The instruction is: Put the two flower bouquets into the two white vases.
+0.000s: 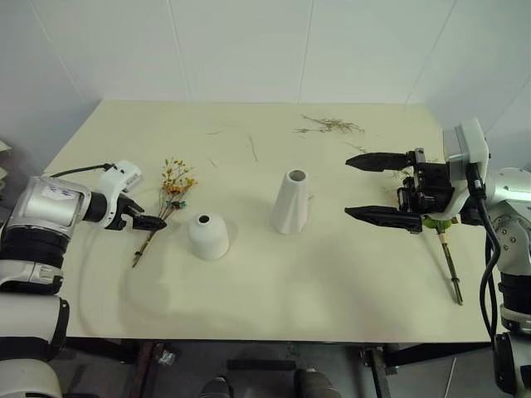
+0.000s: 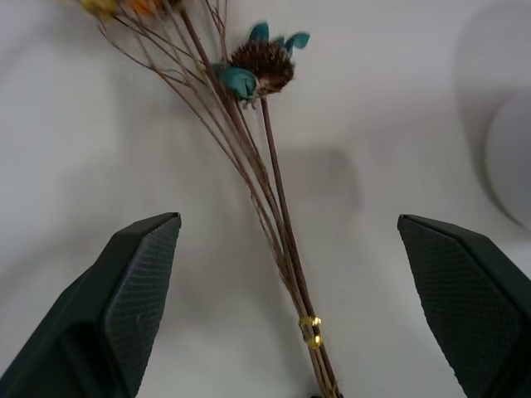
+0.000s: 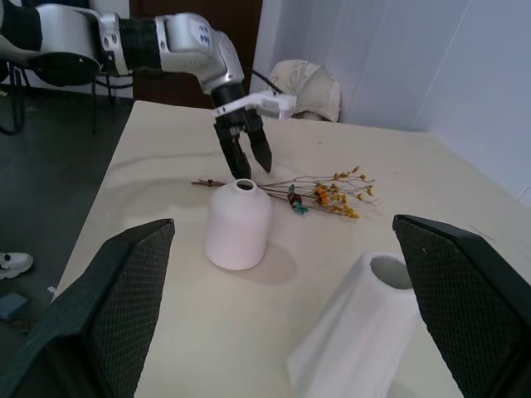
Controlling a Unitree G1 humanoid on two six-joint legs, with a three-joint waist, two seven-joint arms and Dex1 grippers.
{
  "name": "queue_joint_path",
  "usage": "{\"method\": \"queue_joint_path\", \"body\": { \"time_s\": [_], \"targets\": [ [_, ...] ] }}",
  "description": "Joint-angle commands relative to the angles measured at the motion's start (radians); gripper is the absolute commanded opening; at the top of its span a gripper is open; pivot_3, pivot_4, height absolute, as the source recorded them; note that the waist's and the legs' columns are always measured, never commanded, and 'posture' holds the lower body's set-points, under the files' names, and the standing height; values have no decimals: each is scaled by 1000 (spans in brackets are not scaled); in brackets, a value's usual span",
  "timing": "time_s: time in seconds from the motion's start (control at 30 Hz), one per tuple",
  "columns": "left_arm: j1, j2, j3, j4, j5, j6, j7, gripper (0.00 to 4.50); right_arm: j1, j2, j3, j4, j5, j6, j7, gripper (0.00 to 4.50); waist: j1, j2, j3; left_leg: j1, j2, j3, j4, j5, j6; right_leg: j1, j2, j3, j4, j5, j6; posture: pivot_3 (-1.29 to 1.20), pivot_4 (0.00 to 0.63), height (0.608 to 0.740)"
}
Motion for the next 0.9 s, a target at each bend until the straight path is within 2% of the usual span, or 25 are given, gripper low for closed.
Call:
{"method": "queue_joint_path", "body": {
  "time_s": [0.03, 0.13, 0.33, 0.47, 0.63, 0.73, 0.9],
  "targets": [
    [-33, -24, -39, 9, 54, 4, 6, 4500, 42, -5, -31, -54, 15, -17, -8, 4459, -1, 0, 0, 0, 0, 0, 0, 0, 0, 0, 0, 0, 0, 0, 0, 0, 150, 740],
    [-35, -38, -49, 62, 89, -35, 30, 4500, 72, -4, -29, -76, 16, -15, -24, 4459, -10, 0, 0, 0, 0, 0, 0, 0, 0, 0, 0, 0, 0, 0, 0, 0, 150, 740],
    [1, -37, -56, 45, 115, 24, 31, 4500, 205, -32, -47, -123, 21, -5, -16, 4459, -5, 0, 0, 0, 0, 0, 1, 0, 0, 1, 0, 0, 1, 0, 0, 0, 150, 740],
    [8, -33, -17, 70, 101, 83, 49, 4500, 229, -33, -47, -142, 28, -4, -24, 4459, -11, 0, 0, 2, 0, 1, 2, 0, 0, 1, 0, 1, 2, 0, 1, 0, 150, 740],
    [40, -22, -17, 140, 124, 51, 50, 4500, 229, -31, -41, -140, 29, -5, -25, 4459, -12, 0, 0, 3, 0, 1, 2, 0, 0, 1, 1, 1, 3, 0, 1, 0, 150, 740],
    [39, -21, -1, 185, 122, 43, 54, 3892, 222, -36, -48, -133, 34, -5, -19, 4500, -14, 0, 0, 5, 0, 1, 2, 0, 0, 3, 1, 1, 3, 0, 1, 0, 150, 740],
    [33, -7, 11, 227, 126, 17, 41, 2406, 212, -29, -37, -136, 38, -6, -16, 4500, -18, 0, 0, 6, 0, 1, 2, 0, 0, 3, 0, 2, 3, 0, 1, 0, 150, 740]
  ]
}}
